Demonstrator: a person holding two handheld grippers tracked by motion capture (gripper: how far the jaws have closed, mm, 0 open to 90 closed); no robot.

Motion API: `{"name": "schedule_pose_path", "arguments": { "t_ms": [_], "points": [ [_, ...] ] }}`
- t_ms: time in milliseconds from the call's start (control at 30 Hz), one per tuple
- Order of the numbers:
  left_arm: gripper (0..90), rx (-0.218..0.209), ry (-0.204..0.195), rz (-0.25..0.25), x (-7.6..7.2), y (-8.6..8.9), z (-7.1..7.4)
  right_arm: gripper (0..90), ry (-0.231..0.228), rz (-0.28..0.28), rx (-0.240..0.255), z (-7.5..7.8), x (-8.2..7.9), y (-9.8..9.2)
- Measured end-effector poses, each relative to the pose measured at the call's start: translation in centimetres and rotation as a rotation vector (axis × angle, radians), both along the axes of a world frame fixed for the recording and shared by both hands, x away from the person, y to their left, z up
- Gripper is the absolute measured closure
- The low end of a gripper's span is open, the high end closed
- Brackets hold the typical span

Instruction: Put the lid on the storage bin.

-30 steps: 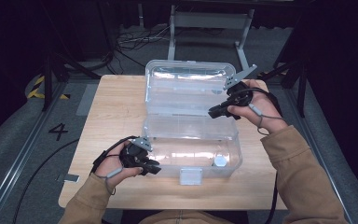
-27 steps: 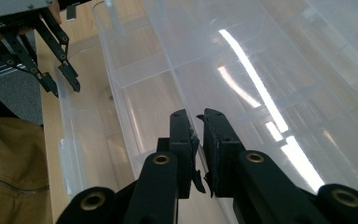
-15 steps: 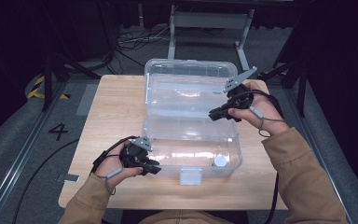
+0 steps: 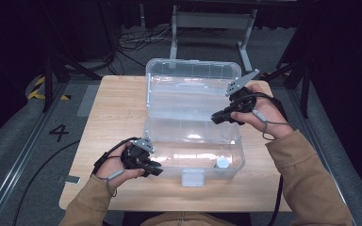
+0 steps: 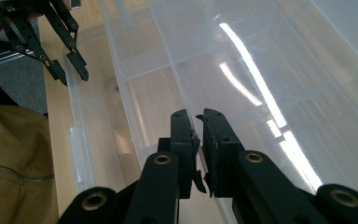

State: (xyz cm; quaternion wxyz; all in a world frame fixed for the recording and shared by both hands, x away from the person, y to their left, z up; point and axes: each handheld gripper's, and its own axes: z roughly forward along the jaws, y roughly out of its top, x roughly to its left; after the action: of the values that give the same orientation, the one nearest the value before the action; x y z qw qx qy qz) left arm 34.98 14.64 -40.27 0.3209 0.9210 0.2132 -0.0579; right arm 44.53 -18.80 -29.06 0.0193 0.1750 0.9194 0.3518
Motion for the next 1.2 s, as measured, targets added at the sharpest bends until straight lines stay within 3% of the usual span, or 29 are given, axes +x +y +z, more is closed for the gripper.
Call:
{"name": "schedule_pose_path", "arguments": {
  "t_ms": [1200],
  "points": [
    [74.1, 0.001, 0.0, 0.002, 0.0, 0.0, 0.0, 84.5, -0.005, 0.04, -0.032, -0.2, -1.9, 0.3]
  ]
}}
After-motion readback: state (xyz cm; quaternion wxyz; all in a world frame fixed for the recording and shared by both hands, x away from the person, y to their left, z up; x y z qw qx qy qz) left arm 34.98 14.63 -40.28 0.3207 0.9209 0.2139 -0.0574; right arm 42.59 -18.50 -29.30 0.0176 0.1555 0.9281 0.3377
